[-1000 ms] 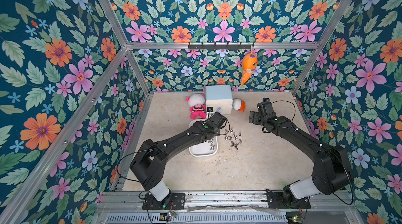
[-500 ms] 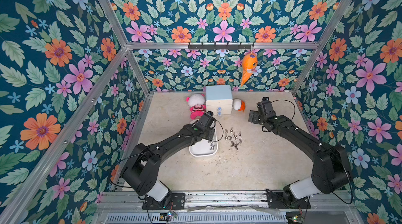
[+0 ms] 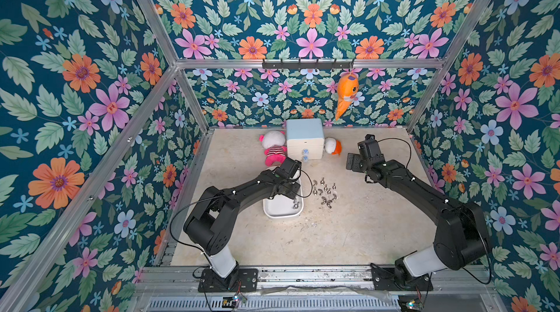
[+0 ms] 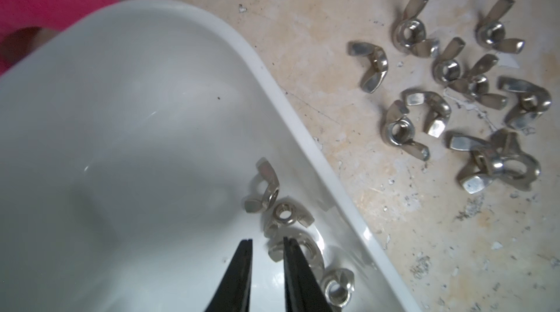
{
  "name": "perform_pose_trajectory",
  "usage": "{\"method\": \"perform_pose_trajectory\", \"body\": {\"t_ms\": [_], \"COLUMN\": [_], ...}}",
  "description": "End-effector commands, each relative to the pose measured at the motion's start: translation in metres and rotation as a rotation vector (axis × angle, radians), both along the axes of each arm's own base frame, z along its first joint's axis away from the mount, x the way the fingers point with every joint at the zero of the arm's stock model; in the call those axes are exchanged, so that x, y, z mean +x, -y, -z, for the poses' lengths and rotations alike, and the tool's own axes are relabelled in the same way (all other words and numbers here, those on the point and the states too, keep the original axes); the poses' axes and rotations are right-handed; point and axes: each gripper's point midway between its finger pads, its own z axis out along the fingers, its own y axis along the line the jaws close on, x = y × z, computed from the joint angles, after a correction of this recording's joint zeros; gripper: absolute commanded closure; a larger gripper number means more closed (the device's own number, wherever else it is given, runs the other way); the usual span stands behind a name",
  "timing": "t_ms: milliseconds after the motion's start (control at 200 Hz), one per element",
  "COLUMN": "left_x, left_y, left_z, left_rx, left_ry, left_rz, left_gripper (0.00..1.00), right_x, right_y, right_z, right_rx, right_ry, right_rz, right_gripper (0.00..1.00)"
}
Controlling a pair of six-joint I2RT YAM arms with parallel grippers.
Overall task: Take out the wing nut from the storage box
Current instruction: Pick up the wing nut from the storage box.
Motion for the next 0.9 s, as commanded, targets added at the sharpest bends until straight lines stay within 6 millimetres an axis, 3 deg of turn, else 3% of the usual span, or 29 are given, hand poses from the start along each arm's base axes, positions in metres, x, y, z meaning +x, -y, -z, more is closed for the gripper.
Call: {"method": "perform_pose_trajectory", "body": {"t_ms": [0, 895], "left_x": [0.008, 0.019], "left_y": [0.003, 0.012], "left_z": [0.001, 0.028], "left_rx": [0.002, -0.006], "left_ry": [0.019, -0.015], "left_rz": [-0.001, 0.018], "left_gripper": [0.75, 0.75], "right_x": [0.001, 0.000], "right_y": [0.000, 0.002], "right_z": [-0.002, 0.002], "right_rx": [-0.007, -0.014], "right_ry": [0.001, -0.006], "right_rz": [0.002, 0.006], "right_gripper": [0.01, 0.01]}}
